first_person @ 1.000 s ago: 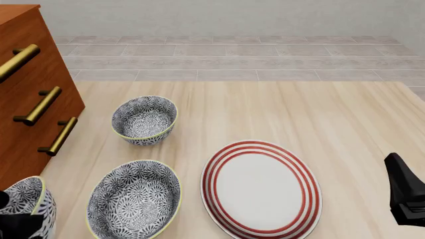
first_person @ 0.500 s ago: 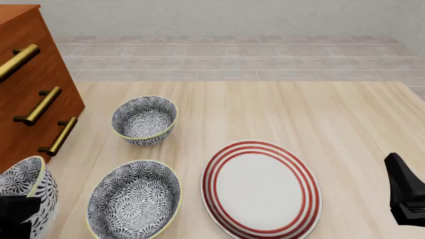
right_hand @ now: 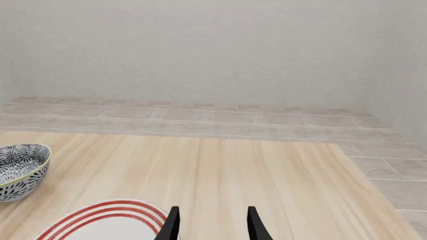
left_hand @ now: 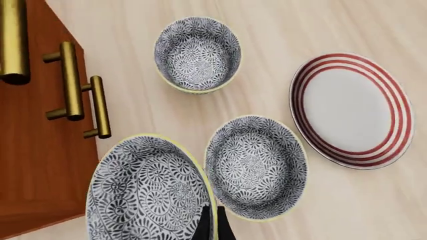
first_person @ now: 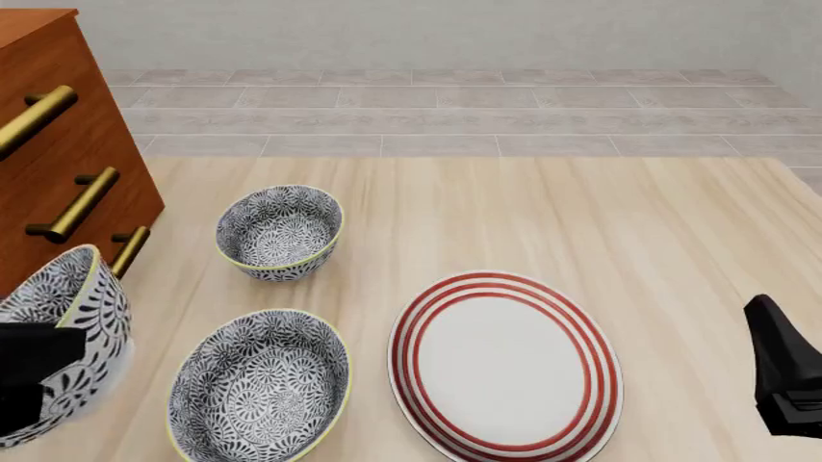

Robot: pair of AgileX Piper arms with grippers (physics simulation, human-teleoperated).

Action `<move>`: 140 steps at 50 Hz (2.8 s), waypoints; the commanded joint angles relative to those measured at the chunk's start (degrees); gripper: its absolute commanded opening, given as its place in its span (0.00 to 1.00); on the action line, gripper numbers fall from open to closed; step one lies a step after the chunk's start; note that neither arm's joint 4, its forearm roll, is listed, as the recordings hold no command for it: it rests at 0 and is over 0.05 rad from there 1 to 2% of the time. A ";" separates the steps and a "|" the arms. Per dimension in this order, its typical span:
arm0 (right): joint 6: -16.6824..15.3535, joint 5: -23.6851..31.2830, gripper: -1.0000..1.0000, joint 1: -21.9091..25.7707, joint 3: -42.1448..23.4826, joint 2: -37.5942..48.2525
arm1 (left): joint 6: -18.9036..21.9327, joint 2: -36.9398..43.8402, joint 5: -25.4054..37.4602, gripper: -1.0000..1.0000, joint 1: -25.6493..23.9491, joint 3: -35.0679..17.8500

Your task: Put the bowl at the front on the plate.

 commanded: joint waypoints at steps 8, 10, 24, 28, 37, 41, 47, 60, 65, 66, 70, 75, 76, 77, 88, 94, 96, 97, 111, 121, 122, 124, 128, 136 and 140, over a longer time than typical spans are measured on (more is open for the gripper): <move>0.01 -0.01 1.00 0.06 -0.02 -0.01 | 2.47 6.61 -3.15 0.00 -4.94 -8.22; 0.04 0.00 1.00 0.09 0.06 0.01 | 2.69 8.33 -4.61 0.00 -6.46 -8.85; 0.43 0.17 1.00 -0.02 0.06 0.00 | 5.06 16.18 -11.48 0.00 -12.95 -9.95; 0.41 0.13 1.00 -0.02 0.09 0.00 | 7.21 18.47 -11.98 0.00 -13.70 -11.83; 0.60 0.19 1.00 0.10 0.15 0.00 | 10.02 24.27 -12.94 0.00 -17.99 -16.30; 0.44 0.33 1.00 0.45 0.18 0.06 | 9.97 27.28 -14.06 0.00 -21.78 -17.30; 0.17 0.33 1.00 0.61 0.24 0.09 | 10.35 31.75 -16.27 0.00 -26.68 -18.39; -0.05 0.17 1.00 0.64 0.30 0.21 | 13.39 40.06 -17.44 0.00 -33.75 -23.84; -0.08 0.12 1.00 0.68 0.30 0.24 | 13.63 43.58 -17.07 0.00 -37.95 -25.28; -0.08 0.14 1.00 0.67 0.30 0.23 | 14.15 44.39 -16.85 0.00 -38.84 -25.77; -0.06 0.13 1.00 0.70 0.31 0.27 | 14.53 46.58 -16.45 0.00 -41.12 -27.64; 0.02 0.11 1.00 0.72 0.32 0.33 | 14.83 48.46 -16.61 0.00 -42.92 -28.30; 0.07 0.13 1.00 0.74 0.30 0.33 | 15.87 49.19 -16.75 0.00 -43.68 -28.29; 0.12 0.15 1.00 0.74 0.30 0.33 | 15.72 49.56 -16.91 0.00 -43.79 -28.42; 0.53 0.03 1.00 0.75 0.26 0.56 | 16.09 53.57 -19.59 0.00 -47.33 -27.42; 0.85 0.18 1.00 0.74 0.26 0.45 | 15.69 55.83 -20.60 0.00 -49.09 -27.71; 0.99 0.26 1.00 0.73 0.27 0.36 | 15.62 56.69 -21.33 0.00 -49.47 -27.56; 1.05 0.26 1.00 0.74 0.29 0.35 | 15.85 57.10 -21.55 0.00 -49.79 -27.39; 1.66 -0.09 1.00 0.73 0.39 0.76 | 16.53 61.34 -23.89 0.00 -51.31 -28.22; 1.75 -0.27 1.00 0.83 0.42 1.04 | 17.41 63.57 -25.75 0.00 -50.85 -28.18; 1.73 -0.27 1.00 0.82 0.43 1.04 | 17.56 63.79 -25.89 0.00 -50.73 -28.19; 1.74 -0.19 1.00 0.83 0.43 0.96 | 17.88 64.18 -26.27 0.00 -50.47 -28.18; 1.71 0.02 1.00 0.88 0.43 0.74 | 18.27 65.01 -26.82 0.00 -50.41 -28.15; 1.57 0.19 1.00 0.91 0.42 0.52 | 18.92 66.97 -28.37 0.00 -49.72 -28.09; 1.54 0.09 1.00 0.91 0.43 0.60 | 19.22 67.66 -28.84 0.00 -49.66 -28.30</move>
